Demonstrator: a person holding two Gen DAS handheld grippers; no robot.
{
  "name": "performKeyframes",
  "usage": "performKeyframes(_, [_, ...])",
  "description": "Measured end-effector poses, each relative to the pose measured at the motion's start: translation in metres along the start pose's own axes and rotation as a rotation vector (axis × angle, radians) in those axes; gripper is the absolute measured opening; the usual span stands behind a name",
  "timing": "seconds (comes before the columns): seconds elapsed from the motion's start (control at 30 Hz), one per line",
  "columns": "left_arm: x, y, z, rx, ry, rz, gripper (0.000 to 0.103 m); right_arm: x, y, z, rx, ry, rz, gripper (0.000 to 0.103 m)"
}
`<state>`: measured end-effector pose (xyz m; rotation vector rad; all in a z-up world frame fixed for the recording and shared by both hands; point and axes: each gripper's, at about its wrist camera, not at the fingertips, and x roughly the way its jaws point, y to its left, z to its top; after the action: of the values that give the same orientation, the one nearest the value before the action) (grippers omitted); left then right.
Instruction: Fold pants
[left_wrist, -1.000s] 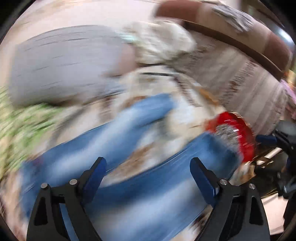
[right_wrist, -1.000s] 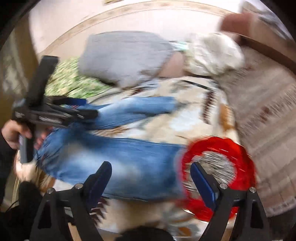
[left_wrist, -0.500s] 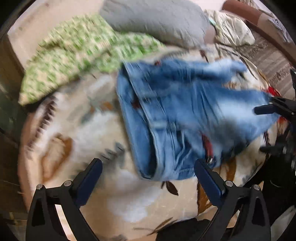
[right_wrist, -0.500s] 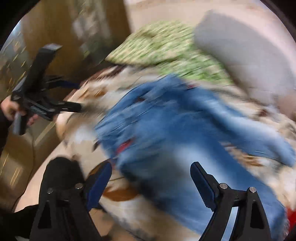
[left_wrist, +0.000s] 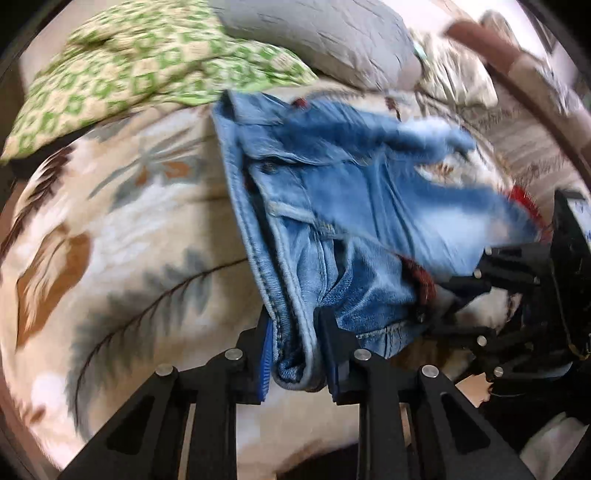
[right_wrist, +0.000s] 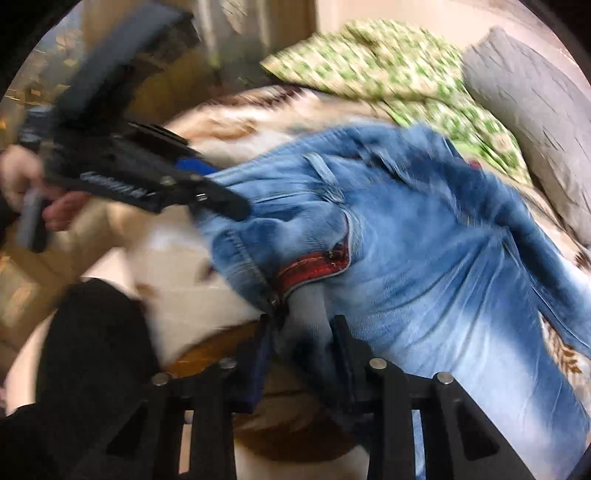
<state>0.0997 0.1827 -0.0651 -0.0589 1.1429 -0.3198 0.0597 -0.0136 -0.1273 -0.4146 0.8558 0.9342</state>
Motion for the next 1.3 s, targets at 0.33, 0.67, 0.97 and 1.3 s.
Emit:
performKeyframes(0.33, [0.005,0.022,0.052,-0.156,-0.034,0.200,0.087,-0.018,-0.040,-0.014,0.079,-0.035,0.033,0.079])
performKeyframes(0.67, [0.082,0.004,0.190,-0.101,-0.074,0.267,0.087,-0.040,-0.206,0.057,0.179,-0.113,-0.260,0.082])
performKeyframes(0.97, [0.175,0.041,0.240,-0.171,0.101,0.292,0.087,0.064,-0.283,0.099,0.252,0.076,-0.205,0.082])
performKeyframes(1.3, [0.139,0.057,0.237,-0.150,0.016,0.240,0.012,0.101,-0.282,0.119,0.248,0.054,-0.153,0.003])
